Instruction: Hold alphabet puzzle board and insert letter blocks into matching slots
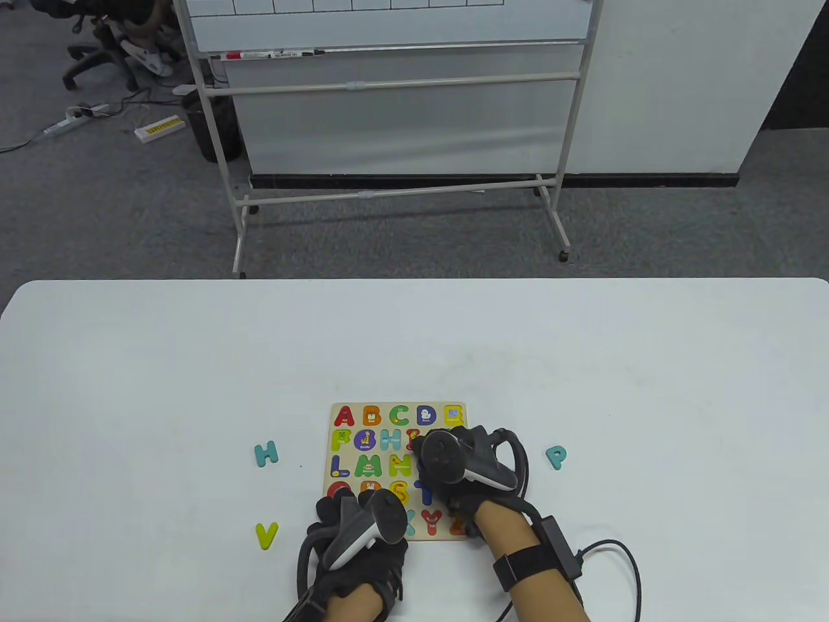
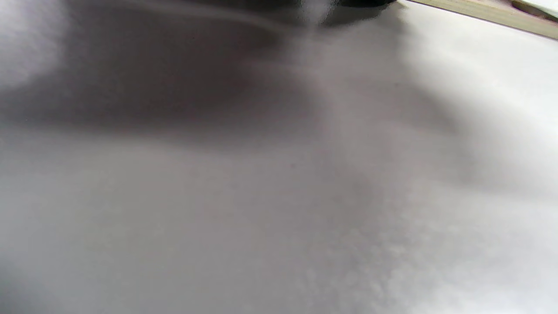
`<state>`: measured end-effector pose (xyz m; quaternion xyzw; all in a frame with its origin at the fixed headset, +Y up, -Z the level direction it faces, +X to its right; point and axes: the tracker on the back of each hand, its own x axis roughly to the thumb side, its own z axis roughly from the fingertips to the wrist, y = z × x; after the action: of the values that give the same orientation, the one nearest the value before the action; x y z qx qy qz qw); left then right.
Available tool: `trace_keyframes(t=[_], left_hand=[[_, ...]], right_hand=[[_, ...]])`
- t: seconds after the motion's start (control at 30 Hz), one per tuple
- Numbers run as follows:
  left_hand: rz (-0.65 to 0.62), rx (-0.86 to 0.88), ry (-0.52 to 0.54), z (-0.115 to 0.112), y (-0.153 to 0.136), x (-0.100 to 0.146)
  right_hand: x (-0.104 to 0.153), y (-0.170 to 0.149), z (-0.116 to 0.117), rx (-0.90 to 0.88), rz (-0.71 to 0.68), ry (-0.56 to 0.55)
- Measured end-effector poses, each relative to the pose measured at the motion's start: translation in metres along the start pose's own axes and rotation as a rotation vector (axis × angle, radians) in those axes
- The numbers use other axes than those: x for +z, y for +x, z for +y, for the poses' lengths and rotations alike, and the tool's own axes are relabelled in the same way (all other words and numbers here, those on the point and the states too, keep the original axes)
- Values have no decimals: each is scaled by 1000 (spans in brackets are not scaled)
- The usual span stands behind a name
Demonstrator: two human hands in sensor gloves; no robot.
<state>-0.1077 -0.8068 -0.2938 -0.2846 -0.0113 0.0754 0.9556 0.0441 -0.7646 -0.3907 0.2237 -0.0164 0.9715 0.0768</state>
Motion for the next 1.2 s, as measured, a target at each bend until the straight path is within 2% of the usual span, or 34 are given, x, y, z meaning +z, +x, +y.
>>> trace_keyframes(t=[0.63,0.83,0.93,1.0,1.2], left_hand=[[-2,1,-3,1,0,-1],[-2,2,-3,1,-1,-1],[-2,3,-3,0,0,-1],[-1,2,-4,0,0,-1],[-1,0,-5,0,0,-1]], right_hand=[[0,2,0,10,16,23],[2,6,-2,63,-2,-21],[0,4,-4,35,7,45],[1,0,-8,2,24,73],[7,-21,-36,-127,87,3]])
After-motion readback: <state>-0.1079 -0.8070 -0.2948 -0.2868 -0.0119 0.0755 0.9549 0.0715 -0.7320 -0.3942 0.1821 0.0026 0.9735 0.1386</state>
